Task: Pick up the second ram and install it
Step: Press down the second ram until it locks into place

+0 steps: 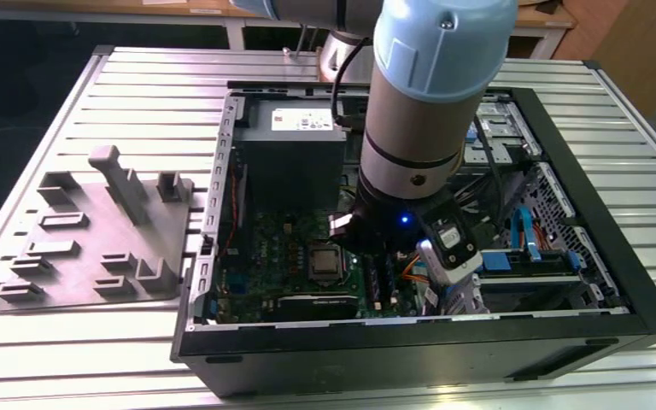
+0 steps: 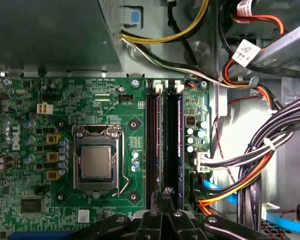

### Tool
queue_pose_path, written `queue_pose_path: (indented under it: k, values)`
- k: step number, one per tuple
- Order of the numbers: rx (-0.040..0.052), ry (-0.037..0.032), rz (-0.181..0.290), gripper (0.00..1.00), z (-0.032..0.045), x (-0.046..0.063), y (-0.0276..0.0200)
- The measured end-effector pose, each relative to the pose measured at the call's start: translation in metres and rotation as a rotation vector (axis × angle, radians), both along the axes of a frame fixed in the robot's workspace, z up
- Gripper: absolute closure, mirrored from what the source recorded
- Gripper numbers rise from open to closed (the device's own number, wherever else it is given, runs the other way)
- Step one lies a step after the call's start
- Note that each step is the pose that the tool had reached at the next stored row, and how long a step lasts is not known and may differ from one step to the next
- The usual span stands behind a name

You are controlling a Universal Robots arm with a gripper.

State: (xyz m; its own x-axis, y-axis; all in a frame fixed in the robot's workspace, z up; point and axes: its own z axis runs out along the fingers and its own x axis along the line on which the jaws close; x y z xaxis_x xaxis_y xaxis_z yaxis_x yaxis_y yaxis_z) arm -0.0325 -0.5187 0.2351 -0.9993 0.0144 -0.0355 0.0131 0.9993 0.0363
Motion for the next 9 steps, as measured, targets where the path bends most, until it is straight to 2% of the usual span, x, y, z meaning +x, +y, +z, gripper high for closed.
queue_pose_path:
  k: [9]
  values:
    - [0.0000, -0.0001, 0.000, 0.90, -0.0012, 0.0000, -0.0021]
